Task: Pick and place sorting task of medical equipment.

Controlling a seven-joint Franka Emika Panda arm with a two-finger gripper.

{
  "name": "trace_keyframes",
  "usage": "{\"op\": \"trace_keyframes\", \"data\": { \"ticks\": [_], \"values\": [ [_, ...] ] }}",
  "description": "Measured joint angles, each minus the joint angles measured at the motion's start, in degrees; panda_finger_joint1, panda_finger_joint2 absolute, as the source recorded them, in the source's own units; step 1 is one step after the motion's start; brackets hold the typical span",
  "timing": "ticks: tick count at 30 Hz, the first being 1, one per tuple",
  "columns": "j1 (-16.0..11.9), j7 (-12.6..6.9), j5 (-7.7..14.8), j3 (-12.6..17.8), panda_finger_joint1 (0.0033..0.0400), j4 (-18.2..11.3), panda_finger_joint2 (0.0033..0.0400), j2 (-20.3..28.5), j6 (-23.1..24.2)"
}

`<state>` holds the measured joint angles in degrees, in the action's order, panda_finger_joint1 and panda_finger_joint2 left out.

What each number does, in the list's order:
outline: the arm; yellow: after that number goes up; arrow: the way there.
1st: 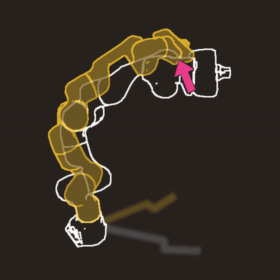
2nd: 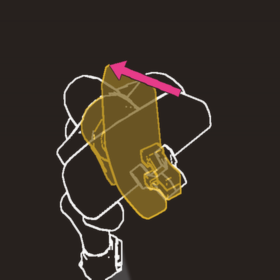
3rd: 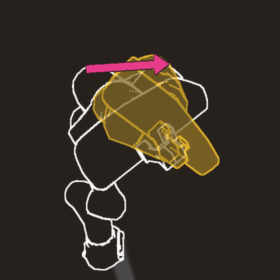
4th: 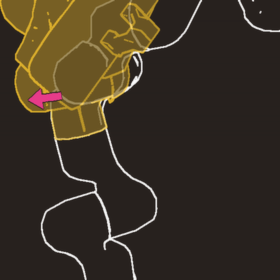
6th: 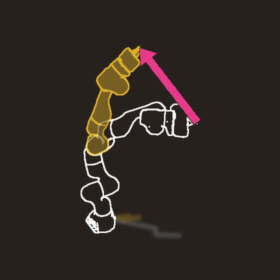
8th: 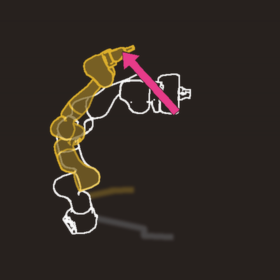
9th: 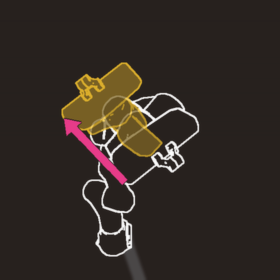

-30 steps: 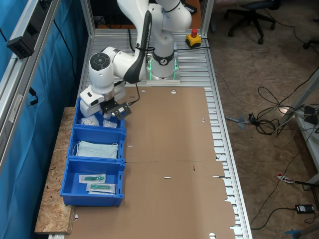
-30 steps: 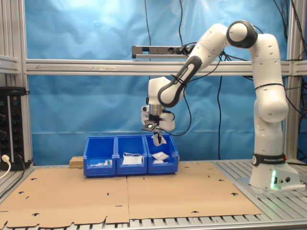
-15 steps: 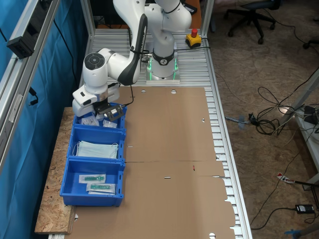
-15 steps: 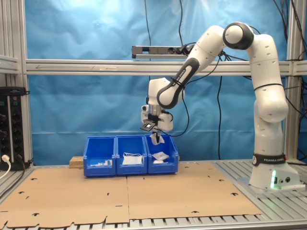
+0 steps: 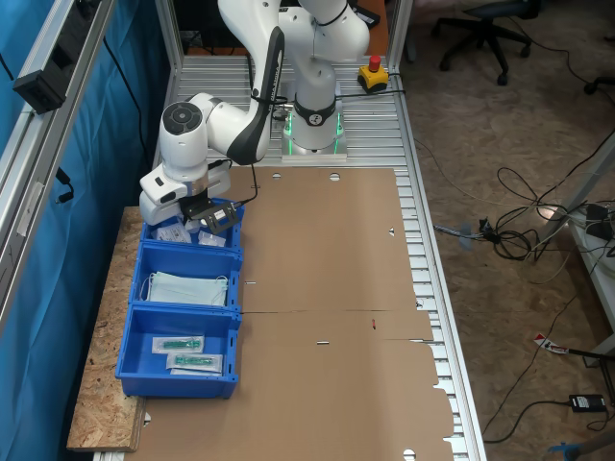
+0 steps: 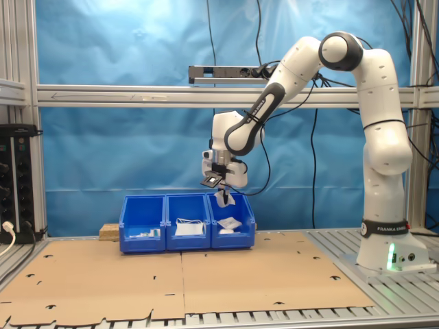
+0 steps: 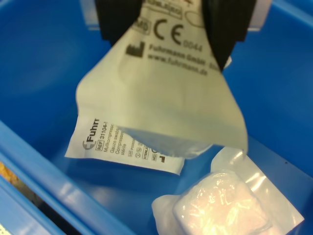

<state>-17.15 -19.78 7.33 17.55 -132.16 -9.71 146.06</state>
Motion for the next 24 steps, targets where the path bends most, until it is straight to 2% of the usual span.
{"op": "trace_keyframes", "data": {
  "ticks": [19,20,24],
  "values": [
    [0.0,0.0,0.0,0.0,0.0069,0.0,0.0069,0.0,0.0],
    [0.0,0.0,0.0,0.0,0.022,0.0,0.022,0.0,0.0],
    [0.0,0.0,0.0,0.0,0.022,0.0,0.022,0.0,0.0]
  ]
}}
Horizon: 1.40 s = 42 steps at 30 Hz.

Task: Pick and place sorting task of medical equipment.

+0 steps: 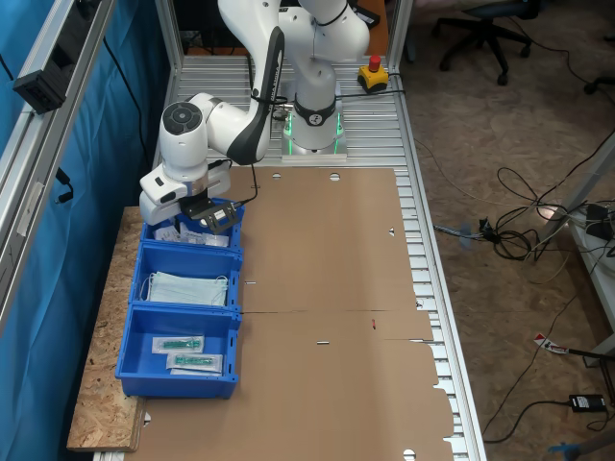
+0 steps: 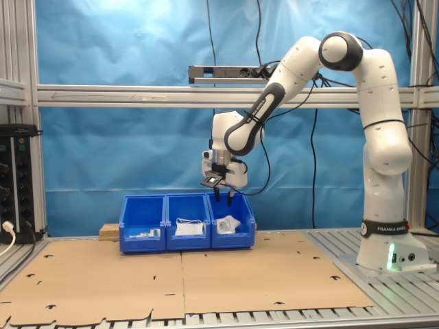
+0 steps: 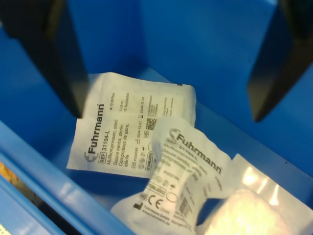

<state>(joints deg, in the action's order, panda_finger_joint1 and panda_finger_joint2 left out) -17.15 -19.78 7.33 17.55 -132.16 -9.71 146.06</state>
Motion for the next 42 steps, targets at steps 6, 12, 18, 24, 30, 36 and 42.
{"op": "trace_keyframes", "data": {
  "ticks": [6,12,18,24,30,36,42],
  "values": [
    [0.0,0.0,0.0,0.0,0.0302,0.0,0.0302,0.0,0.0],
    [0.0,0.0,0.0,0.0,0.0393,0.0,0.0393,0.0,0.0],
    [0.0,0.0,0.0,0.0,0.0398,0.0,0.0398,0.0,0.0],
    [0.0,0.0,0.0,-0.03,0.0399,0.0,0.0399,0.1,0.0],
    [0.02,0.0,0.0,-0.54,0.04,-0.18,0.04,1.12,0.0],
    [0.23,0.0,0.0,-2.07,0.04,-1.2,0.04,4.13,-0.16],
    [1.43,0.0,0.0,-4.42,0.04,-3.14,0.04,9.91,-2.34]
  ]
}}
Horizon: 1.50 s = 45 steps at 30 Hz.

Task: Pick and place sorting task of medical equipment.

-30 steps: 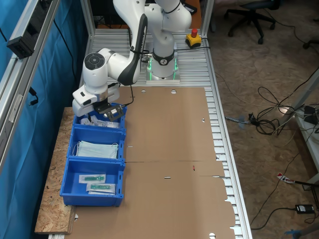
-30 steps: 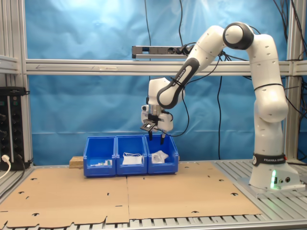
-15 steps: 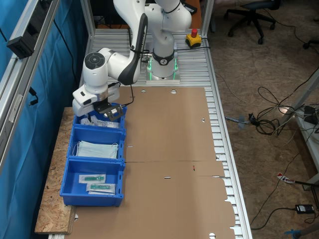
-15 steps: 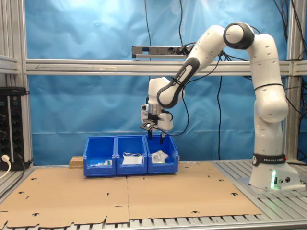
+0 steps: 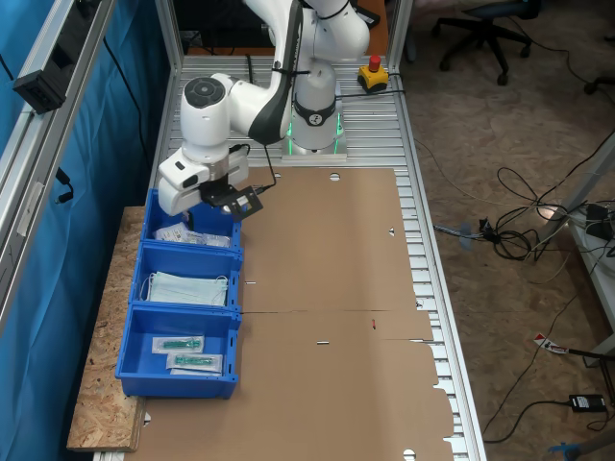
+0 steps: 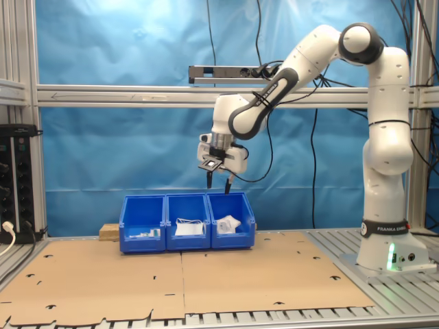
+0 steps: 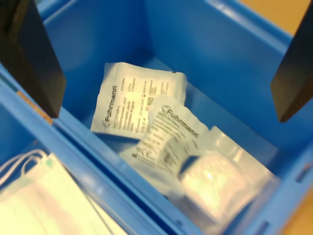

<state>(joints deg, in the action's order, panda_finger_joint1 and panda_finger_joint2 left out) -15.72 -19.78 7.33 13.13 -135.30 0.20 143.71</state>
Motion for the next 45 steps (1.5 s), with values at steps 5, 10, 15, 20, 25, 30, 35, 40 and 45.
{"op": "trace_keyframes", "data": {
  "ticks": [5,10,15,20,25,30,35,40,45],
  "values": [
    [2.03,0.0,0.0,-1.23,0.04,-1.35,0.04,5.15,-3.7],
    [4.78,0.0,0.0,-2.02,0.04,-2.27,0.04,10.35,-8.45],
    [7.68,0.0,0.0,-2.53,0.04,-2.57,0.04,15.39,-13.87],
    [10.43,0.0,0.0,-2.81,0.04,-2.85,0.04,20.46,-19.36],
    [12.64,0.0,0.0,-3.04,0.04,-2.89,0.04,25.09,-24.27],
    [14.35,0.0,0.0,-3.16,0.04,-2.89,0.04,29.04,-29.2],
    [15.58,0.0,0.0,-3.2,0.04,-2.91,0.04,32.14,-33.98],
    [16.21,0.0,0.0,-3.25,0.04,-2.91,0.04,34.24,-37.66],
    [16.69,0.0,0.0,-3.28,0.04,-2.91,0.04,35.57,-40.81]
  ]
}}
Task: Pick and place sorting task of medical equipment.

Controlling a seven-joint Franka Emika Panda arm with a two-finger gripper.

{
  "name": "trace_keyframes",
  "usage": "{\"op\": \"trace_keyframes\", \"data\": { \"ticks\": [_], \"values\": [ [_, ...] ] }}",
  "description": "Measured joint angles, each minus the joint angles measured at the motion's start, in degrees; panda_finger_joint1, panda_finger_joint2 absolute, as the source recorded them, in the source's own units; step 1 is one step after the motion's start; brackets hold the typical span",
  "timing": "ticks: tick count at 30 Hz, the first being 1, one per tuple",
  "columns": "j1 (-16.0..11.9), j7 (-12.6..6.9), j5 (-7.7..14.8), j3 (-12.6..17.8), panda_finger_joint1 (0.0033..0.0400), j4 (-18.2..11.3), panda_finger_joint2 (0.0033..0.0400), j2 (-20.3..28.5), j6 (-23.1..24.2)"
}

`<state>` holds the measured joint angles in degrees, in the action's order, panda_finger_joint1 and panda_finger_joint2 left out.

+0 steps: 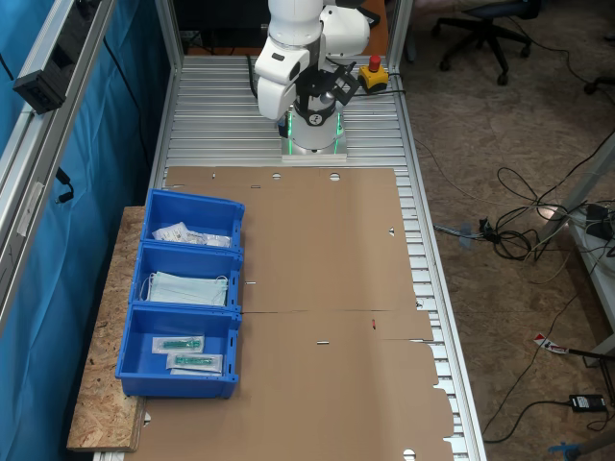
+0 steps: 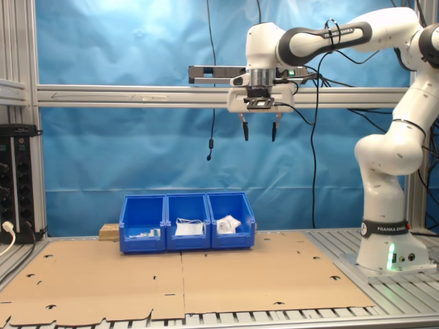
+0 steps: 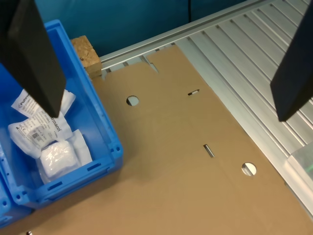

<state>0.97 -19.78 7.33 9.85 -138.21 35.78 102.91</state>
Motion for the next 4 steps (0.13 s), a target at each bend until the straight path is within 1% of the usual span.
{"op": "trace_keyframes", "data": {
  "ticks": [4],
  "values": [
    [0.12,0.0,0.0,-0.01,0.04,0.0,0.04,0.41,-1.5]
  ]
}}
